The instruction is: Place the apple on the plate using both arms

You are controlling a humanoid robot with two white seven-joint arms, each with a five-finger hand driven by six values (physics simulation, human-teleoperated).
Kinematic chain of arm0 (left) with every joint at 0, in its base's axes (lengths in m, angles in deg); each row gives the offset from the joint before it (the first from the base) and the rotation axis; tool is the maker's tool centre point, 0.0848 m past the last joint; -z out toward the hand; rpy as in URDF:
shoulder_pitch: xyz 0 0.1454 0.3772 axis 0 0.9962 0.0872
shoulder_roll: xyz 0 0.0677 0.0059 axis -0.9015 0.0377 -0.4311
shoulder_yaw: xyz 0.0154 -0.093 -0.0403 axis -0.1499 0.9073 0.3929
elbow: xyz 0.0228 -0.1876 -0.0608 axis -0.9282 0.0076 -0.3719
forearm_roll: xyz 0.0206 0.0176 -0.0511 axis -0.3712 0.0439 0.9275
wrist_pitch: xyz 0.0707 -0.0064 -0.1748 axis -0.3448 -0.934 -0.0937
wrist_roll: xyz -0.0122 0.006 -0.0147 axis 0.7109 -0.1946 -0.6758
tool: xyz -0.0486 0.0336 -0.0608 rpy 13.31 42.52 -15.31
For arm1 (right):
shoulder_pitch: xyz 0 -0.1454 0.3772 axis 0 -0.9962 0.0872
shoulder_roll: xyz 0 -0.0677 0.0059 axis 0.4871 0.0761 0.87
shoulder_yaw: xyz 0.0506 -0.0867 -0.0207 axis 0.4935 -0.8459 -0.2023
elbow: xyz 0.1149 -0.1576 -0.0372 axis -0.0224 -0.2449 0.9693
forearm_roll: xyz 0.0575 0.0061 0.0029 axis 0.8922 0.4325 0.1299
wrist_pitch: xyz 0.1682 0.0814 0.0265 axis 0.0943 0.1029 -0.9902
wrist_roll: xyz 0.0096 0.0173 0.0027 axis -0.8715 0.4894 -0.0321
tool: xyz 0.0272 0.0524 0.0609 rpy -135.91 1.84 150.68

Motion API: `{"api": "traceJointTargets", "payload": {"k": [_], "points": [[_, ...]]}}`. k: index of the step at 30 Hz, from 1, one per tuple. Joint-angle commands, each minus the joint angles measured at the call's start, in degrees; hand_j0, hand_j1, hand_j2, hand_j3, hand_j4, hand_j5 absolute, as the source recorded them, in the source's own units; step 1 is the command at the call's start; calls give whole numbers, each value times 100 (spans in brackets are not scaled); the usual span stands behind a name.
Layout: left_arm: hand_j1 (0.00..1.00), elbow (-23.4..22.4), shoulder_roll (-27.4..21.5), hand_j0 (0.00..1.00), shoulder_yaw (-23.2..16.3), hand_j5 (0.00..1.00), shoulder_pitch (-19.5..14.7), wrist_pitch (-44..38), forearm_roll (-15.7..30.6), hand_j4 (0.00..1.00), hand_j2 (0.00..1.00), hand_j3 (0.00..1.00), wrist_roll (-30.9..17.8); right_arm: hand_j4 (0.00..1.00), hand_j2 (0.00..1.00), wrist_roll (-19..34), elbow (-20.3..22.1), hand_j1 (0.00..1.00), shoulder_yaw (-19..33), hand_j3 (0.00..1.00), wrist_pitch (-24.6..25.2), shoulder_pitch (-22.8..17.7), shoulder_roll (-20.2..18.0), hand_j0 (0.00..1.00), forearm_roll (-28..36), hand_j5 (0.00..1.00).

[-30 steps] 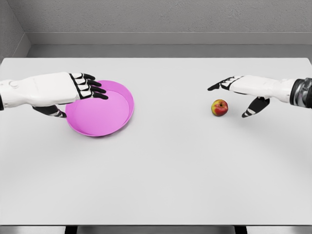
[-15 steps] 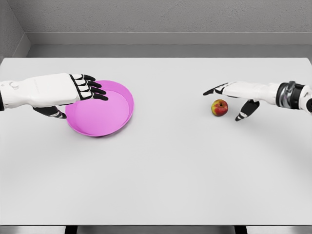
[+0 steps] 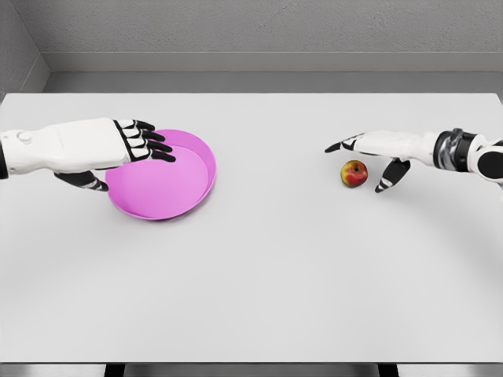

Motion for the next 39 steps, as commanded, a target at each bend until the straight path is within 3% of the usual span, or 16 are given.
{"api": "traceJointTargets", "payload": {"k": [1, 6, 14, 16, 18, 20, 24, 32, 35, 37, 39], "points": [[100, 0, 7, 100, 4, 100, 0, -11, 32, 100, 100, 100, 5, 100, 100, -2, -50, 100, -64, 100, 7, 0, 24, 100, 16, 100], [100, 0, 7, 100, 4, 100, 0, -11, 32, 100, 100, 100, -4, 100, 100, -2, -313, 100, -72, 100, -63, 18, 103, 100, 7, 100], [100, 0, 42, 100, 4, 100, -9, -11, -38, 100, 100, 100, -4, 98, 98, -2, -349, 98, -64, 98, -81, 62, 191, 98, -108, 98], [100, 0, 42, 100, 4, 100, -9, -11, -38, 100, 100, 100, -4, 94, 94, -2, -340, 94, -64, 94, -90, 62, 191, 94, -108, 94], [100, 0, 42, 100, 4, 100, 0, -11, -38, 100, 100, 100, -4, 84, 84, -2, -349, 84, -64, 84, -81, 62, 200, 84, -99, 84], [100, 0, 42, 100, 4, 100, -9, -11, -38, 100, 100, 100, -4, 83, 83, -2, -340, 83, -64, 83, -90, 62, 208, 83, -90, 83], [100, 0, 69, 100, 4, 100, 0, -11, -38, 100, 100, 100, -4, 65, 65, -2, -349, 65, -64, 65, -81, 62, 217, 65, -72, 65], [100, 0, 69, 100, 4, 100, 0, -11, -47, 100, 100, 100, -4, 59, 59, -2, -349, 59, -72, 59, -90, 62, 270, 59, -55, 59], [100, 0, 69, 100, 4, 100, 0, -11, -38, 100, 100, 100, -4, 48, 48, -2, -349, 48, -64, 48, -107, 62, 296, 48, -46, 48], [100, 0, 69, 100, 4, 100, 0, -11, -47, 100, 100, 100, -4, 43, 43, -2, -349, 43, -55, 43, -213, 62, 296, 43, -37, 43], [100, 0, 78, 100, 4, 100, 0, -11, -47, 100, 100, 100, -4, 41, 41, -2, -340, 41, -55, 41, -643, 62, 296, 41, 68, 41]]}}
